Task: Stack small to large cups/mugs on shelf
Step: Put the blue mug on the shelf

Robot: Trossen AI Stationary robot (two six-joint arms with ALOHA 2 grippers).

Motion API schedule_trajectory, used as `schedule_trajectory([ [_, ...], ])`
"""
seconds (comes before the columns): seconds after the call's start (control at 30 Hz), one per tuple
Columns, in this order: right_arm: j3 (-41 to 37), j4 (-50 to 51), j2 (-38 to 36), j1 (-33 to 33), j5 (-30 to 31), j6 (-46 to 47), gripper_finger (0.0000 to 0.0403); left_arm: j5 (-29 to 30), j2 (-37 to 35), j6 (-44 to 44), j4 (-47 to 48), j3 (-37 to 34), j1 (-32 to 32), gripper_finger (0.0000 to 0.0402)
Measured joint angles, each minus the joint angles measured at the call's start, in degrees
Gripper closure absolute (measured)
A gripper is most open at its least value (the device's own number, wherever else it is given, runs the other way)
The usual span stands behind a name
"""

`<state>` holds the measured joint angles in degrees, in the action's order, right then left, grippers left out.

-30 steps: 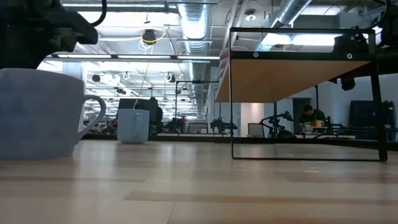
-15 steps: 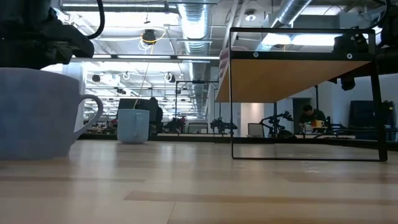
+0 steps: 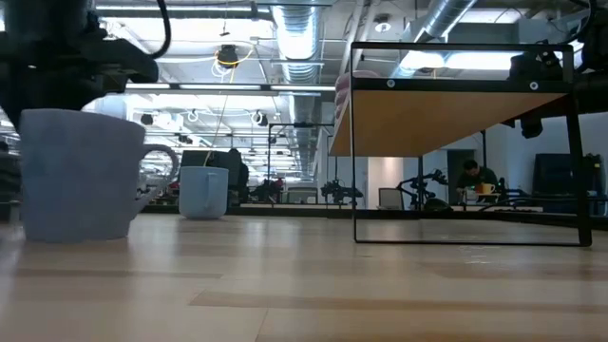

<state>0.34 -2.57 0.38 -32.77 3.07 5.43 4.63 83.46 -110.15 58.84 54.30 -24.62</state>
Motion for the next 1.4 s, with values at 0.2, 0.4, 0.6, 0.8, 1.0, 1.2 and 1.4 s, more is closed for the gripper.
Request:
schedule_trajectory([
  [0.2, 0.0, 0.02, 0.02, 0.02, 0.0, 0.02, 0.0339, 1.5, 0.02, 5.64, -0.56, -0.02, 3.8, 0.0395],
  [0.4, 0.0, 0.18, 0.0, 0.01, 0.0, 0.02, 0.0339, 2.88, 0.07, 13.41, -2.26, -0.07, 8.96, 0.0395],
  [0.6, 0.0, 1.42, 0.02, 0.0, 0.0, 0.02, 0.0339, 5.46, 0.19, 24.02, -7.34, -0.11, 15.89, 0.0395],
  [0.8, 0.0, 1.44, 0.02, 0.02, 0.0, 0.02, 0.0339, 5.48, 0.33, 36.49, -9.99, 2.99, 23.17, 0.0396],
  [1.0, 0.0, 1.45, 0.02, 0.0, 0.0, 0.07, 0.0339, 3.12, 0.33, 47.32, -9.96, 9.93, 28.1, 0.0396],
  [1.2, 0.0, 1.46, 0.02, 0.02, 0.0, 0.07, 0.0339, 0.58, 0.28, 54.73, -9.15, 18.97, 31.16, 0.0396],
  [1.4, 0.0, 1.46, 0.02, 0.02, 0.0, 0.07, 0.0339, 2.11, 0.2, 59.94, -6.14, 28.87, 32.02, 0.0396],
])
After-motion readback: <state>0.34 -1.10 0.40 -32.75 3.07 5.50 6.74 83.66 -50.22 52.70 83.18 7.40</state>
